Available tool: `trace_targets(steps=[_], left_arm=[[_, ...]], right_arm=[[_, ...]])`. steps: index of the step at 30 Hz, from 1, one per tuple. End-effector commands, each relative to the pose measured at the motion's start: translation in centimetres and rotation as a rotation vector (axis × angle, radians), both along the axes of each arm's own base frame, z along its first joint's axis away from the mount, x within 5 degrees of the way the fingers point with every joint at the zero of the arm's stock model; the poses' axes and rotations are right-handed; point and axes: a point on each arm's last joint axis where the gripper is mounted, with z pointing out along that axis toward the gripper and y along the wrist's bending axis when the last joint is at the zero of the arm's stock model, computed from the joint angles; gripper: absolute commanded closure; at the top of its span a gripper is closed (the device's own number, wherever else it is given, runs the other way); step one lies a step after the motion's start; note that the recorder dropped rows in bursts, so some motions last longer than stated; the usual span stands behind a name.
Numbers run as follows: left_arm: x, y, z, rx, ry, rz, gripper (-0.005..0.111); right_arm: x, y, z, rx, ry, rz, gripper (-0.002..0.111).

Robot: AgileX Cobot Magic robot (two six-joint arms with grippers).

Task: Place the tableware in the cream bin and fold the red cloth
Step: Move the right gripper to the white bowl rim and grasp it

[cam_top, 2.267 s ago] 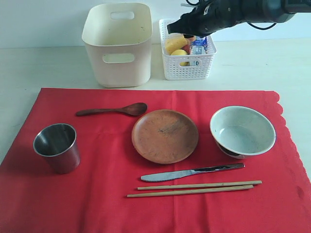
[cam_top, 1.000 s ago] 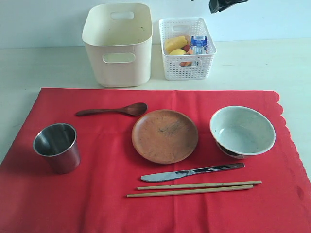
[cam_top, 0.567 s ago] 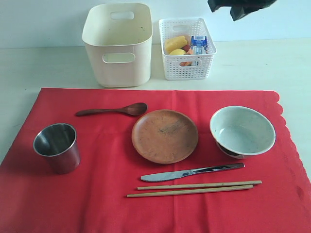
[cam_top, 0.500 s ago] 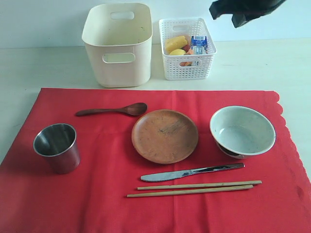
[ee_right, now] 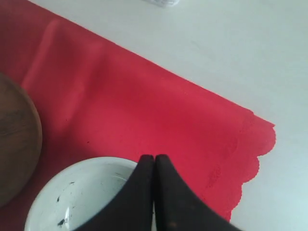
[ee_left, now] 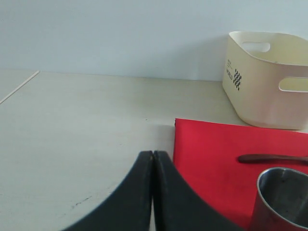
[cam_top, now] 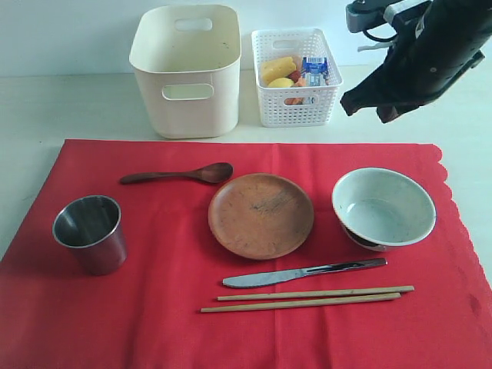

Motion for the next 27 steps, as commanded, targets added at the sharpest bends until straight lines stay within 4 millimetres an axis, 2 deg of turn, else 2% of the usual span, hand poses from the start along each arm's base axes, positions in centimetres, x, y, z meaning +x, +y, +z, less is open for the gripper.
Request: trace_targets(steps=[1,8,11,15,20,23,27], left_arm=[[0.0,0.0,0.0,-0.006,-0.006,-0.006,0.104],[0.0,0.0,0.0,-0.006,-0.006,-0.006,0.104],[0.0,0.0,0.0,-0.006,-0.006,-0.006,0.104],[0.0,0.0,0.0,-0.006,-0.006,-0.006,0.104],[0.0,0.0,0.0,-0.006,-0.006,-0.006,0.104],[0.0,0.0,0.0,-0.006,-0.006,-0.006,0.104],[0.0,0.0,0.0,-0.006,-0.006,-0.006,0.104]], right_arm=[[0.2,-1.8,0.5,-0.003,-0.023,-0.044,0.108],[0.0,-4.9,0.5,-0.019,0.043,-0.141,0.108],[-0.6,-5.0,0.3,-0.037,0.109,-0.116,0.108],[-0.9,-4.2,0.3,0.022,0.144,-0.042,0.108],[-1.1,-3.7,0.1,0.072,0.182,-0.047,0.108],[-1.2,-3.7,0.1,0.078,0.192,-0.068,0.101],[-1.3,-3.7,-0.1,0.082,0.199,-0.078,0.083]])
